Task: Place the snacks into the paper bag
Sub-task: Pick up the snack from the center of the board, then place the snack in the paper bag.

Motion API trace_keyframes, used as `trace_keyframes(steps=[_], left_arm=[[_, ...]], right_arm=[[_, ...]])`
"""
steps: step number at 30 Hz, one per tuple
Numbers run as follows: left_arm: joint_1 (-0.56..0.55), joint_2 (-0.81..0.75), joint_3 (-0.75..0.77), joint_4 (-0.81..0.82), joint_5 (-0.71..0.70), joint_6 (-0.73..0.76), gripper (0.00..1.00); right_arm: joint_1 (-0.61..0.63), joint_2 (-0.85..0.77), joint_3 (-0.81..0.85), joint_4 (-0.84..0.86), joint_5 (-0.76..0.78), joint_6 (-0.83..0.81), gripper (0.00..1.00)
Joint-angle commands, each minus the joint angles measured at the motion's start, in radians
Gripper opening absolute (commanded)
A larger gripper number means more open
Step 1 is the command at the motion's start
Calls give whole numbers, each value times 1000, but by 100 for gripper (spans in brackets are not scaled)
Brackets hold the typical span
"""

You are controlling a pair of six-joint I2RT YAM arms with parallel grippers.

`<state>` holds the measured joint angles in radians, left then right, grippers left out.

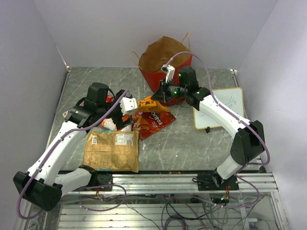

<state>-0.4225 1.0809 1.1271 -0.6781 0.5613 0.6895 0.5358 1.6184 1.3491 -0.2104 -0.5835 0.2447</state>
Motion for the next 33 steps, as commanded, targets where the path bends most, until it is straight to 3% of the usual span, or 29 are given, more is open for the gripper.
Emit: trace_keyframes(steps=[1,7,13,18,26,30,33], left_arm=[[-36,-14,0,-42,-44,72,100],[-54,10,-51,112,-199,115,99],[-64,39,-59,164,-206,154,99],[-70,69,-38,152,-140,164,96],[-79,128,-51,122,-17,210,78],[-79,120,-60,131,-23,223,59],[-79,111,-35,119,-41,222,26]], right_arm=[[-7,24,56,58,-8,123,0],[-7,37,37,72,-45,139,0],[-5,26,-6,94,-77,137,0],[-3,26,-30,127,-115,154,0],[1,-13,-33,152,-132,134,0],[1,-50,-48,148,-116,105,0],[0,-63,-54,138,-115,71,0]])
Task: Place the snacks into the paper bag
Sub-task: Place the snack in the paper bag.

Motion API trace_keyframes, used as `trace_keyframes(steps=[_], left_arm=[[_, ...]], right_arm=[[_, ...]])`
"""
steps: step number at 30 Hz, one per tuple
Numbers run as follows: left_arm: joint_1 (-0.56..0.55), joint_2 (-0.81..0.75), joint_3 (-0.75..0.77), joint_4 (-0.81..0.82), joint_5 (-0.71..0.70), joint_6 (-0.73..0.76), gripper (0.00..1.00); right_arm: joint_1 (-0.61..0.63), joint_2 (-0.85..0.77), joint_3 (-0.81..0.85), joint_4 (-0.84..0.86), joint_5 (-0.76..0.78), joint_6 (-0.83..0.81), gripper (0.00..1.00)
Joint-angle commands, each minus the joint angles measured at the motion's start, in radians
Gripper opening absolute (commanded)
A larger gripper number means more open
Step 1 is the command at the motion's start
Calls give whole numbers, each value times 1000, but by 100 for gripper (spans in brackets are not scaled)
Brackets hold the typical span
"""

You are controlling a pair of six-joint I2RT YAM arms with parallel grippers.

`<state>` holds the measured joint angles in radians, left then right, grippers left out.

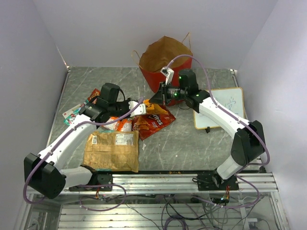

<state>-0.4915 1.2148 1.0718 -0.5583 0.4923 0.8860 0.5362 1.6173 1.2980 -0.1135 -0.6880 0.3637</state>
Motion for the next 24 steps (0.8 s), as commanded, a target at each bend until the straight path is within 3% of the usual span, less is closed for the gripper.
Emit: trace_keyframes(steps=[1,3,7,9,12,13,19,24], left_arm=[[-9,-27,28,-3,20,23,13],[-9,-38,59,-20,2,12,7],[-8,-69,143,-67,-37,-40,7],[-7,-79,188,-95,-43,-58,7],[-8,-79,252,-129,-35,-105,7],[-8,-80,268,-138,-25,-119,7],[-7,-64,345,-122,26,-268,7],[-7,-11,426,-121,-30,-408,7]], right_arm=[[-1,-67,-3,38,-18,-65,0],[-1,-73,7,11,-48,-145,3],[-6,-99,74,-131,-53,-387,40],[-15,-136,69,-167,-53,-493,52],[-24,-175,67,-251,-60,-673,81],[-25,-185,61,-271,-53,-720,85],[-23,-232,-37,-298,-132,-859,88],[-22,-254,-96,-253,-233,-796,91]])
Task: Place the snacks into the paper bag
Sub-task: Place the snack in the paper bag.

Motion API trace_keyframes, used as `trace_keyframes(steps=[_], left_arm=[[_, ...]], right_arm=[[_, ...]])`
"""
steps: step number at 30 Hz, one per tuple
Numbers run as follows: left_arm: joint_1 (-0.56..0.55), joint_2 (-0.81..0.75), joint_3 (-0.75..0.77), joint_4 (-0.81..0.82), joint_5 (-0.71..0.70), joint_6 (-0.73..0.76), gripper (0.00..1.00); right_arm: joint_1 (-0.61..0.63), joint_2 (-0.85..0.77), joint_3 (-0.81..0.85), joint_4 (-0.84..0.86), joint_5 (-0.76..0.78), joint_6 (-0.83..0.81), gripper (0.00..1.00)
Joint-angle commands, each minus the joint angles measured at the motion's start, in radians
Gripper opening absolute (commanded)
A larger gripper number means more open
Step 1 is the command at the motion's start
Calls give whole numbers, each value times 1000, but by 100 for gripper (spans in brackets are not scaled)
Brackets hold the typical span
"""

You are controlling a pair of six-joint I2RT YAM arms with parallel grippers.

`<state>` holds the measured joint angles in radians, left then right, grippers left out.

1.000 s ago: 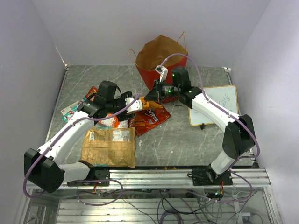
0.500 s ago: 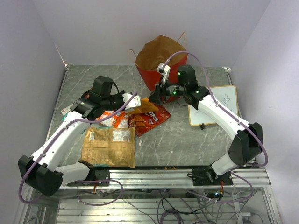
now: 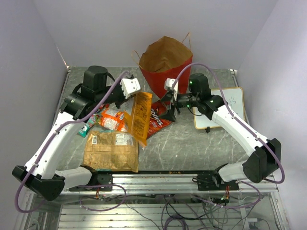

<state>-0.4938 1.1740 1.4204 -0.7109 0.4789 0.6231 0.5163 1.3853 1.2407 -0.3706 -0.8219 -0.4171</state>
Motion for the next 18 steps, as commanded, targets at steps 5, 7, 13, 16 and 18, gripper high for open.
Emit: trace_keyframes(steps=[5,7,13,16,18], left_arm=[[-6,66,134,49,-45,-251,7],[-5,88,166,41,-41,-281,7],[-7,139,268,12,12,-322,7],[-8,149,282,24,26,-351,7],[-7,152,284,36,38,-378,7]], right_arm=[[-3,-31,-82,84,-129,89,93],[-3,-29,-93,125,-84,126,93],[-2,-17,-105,242,81,173,91],[-3,-15,-103,265,107,163,87],[-2,-19,-111,286,108,164,84]])
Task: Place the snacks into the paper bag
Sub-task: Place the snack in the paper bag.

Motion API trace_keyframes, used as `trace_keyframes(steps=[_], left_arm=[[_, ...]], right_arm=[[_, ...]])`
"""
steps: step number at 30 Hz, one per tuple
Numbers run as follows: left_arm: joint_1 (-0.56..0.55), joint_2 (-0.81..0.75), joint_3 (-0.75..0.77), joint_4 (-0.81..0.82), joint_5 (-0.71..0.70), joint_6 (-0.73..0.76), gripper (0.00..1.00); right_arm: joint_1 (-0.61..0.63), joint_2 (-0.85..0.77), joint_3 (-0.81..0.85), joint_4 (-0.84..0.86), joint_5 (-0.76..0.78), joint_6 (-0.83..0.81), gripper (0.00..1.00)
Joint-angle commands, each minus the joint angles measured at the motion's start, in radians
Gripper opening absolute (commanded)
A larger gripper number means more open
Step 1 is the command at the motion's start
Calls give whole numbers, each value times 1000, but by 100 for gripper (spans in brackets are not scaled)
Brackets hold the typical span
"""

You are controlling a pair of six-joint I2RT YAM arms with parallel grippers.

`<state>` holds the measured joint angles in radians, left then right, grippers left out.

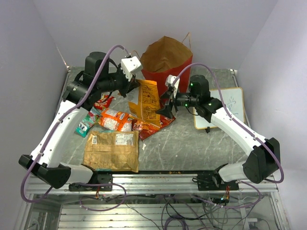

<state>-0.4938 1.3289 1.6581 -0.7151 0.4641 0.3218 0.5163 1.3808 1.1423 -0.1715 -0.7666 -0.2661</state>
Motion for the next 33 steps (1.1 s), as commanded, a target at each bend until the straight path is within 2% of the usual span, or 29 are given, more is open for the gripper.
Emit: trace_keyframes(steps=[1,11,18,21,23,28,30,31,33], left_arm=[[-8,-2,45,47,58,-94,7],[-8,-1,11,157,-9,-303,7],[-6,36,4,197,15,-418,7],[-5,39,0,212,10,-447,7],[-2,34,-10,224,8,-468,7],[31,22,-58,289,58,-554,7],[42,20,-68,302,70,-561,7],[45,16,-73,312,69,-552,10],[47,13,-75,317,53,-524,21]], right_arm=[[-4,-16,-19,94,56,15,83],[-13,-32,-83,182,-68,121,81],[-13,-18,-111,263,-23,187,77],[-16,-17,-120,292,-20,221,65],[-63,-16,-128,318,-37,250,52],[-107,-15,-136,379,-98,298,27],[-123,-21,-136,375,-117,295,12],[-132,-25,-135,369,-124,291,3],[-146,-35,-126,341,-137,272,0]])
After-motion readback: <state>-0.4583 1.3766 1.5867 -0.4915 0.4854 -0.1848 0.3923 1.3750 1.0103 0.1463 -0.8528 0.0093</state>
